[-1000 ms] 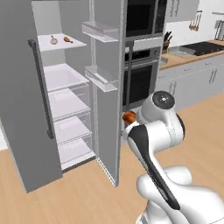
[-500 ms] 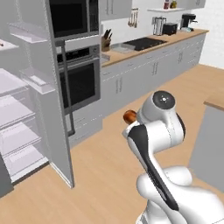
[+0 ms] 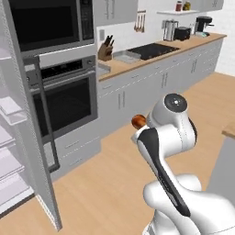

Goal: Place one garlic and one chicken drumstick in each tupperware on the nearby counter, to pack two identical lunches.

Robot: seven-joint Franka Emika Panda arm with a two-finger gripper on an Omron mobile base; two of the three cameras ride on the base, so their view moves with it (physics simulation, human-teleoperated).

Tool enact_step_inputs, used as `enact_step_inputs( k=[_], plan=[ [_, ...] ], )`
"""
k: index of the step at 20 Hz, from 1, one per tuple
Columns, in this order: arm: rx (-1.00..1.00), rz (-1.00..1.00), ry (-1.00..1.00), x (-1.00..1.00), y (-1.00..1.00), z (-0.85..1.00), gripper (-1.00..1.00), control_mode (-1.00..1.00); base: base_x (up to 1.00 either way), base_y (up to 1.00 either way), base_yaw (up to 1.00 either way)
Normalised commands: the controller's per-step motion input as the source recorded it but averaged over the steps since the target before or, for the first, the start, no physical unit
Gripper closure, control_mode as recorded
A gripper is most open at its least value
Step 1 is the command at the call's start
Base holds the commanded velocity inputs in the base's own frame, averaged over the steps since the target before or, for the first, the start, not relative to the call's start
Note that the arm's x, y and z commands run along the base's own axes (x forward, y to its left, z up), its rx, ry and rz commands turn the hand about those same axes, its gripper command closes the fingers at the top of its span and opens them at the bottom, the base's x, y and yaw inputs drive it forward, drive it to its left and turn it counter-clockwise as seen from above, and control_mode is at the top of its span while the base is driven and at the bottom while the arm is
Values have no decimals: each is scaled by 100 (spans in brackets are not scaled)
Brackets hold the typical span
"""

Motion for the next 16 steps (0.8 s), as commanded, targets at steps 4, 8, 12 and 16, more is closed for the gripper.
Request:
enact_step_inputs(
  k=[4,8,12,16],
  plan=[
    [0,0,0,0,0,0,100,100,100,-26,4],
    [0,0,0,0,0,0,100,100,100,-39,0],
    [0,0,0,0,0,0,100,100,100,-34,0],
    [0,0,0,0,0,0,100,100,100,-30,0]
  ],
)
